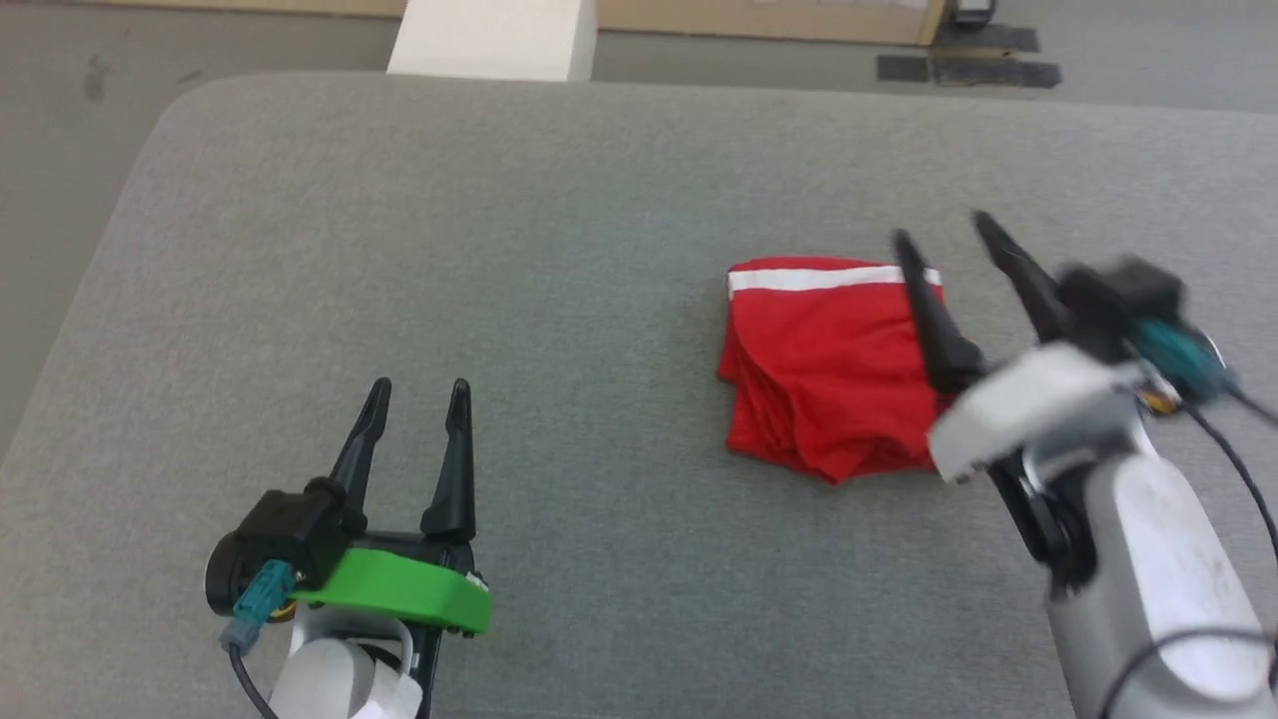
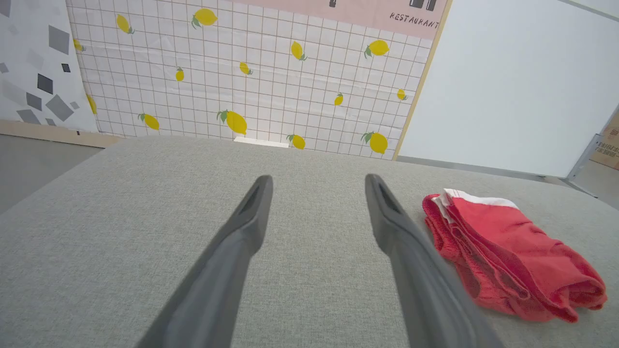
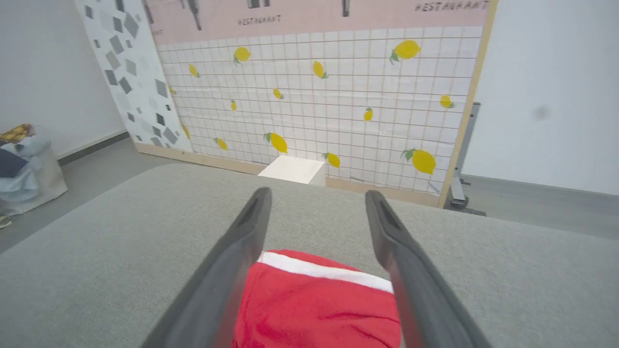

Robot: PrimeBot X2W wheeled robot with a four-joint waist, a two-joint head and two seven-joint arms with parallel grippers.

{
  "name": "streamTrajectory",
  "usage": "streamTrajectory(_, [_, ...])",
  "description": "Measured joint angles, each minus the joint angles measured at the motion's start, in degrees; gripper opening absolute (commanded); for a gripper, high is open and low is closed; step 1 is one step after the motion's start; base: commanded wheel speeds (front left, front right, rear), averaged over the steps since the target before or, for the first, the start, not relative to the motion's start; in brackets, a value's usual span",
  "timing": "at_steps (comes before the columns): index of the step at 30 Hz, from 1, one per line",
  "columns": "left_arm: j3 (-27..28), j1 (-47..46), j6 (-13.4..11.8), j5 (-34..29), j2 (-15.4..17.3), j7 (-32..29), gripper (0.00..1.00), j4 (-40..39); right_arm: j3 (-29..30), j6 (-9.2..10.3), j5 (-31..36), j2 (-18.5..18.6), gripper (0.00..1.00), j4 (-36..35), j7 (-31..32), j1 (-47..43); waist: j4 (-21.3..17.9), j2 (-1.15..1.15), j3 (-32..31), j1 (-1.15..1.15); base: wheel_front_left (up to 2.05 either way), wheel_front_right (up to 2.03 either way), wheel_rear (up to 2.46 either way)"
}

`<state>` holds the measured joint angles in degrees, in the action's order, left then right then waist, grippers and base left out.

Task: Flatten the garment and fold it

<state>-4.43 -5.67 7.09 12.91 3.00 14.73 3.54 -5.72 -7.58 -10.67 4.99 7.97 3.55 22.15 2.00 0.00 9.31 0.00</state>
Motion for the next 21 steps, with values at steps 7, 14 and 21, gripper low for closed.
streamTrajectory(7, [0.0,1.0,0.0,-0.2,0.0,0.0,1.0,0.3,6.1,0.0,0.2,-1.7,1.0,-1.4,-11.1,-9.7,-2.0,0.0,-2.7,0.0,0.0,0.0,0.0])
streamTrajectory(14, [-0.1,3.4,0.0,-0.1,0.0,0.0,1.0,0.6,6.8,0.0,0.1,-1.9,1.0,-1.8,-15.5,-17.6,-3.7,0.0,-6.1,0.0,0.0,0.0,0.0])
streamTrajectory(21, [0.1,6.0,0.0,0.3,0.0,0.0,1.0,1.2,8.3,0.0,0.7,-2.0,1.0,-2.2,-16.8,-23.7,-4.9,0.0,-9.3,0.0,0.0,0.0,0.0])
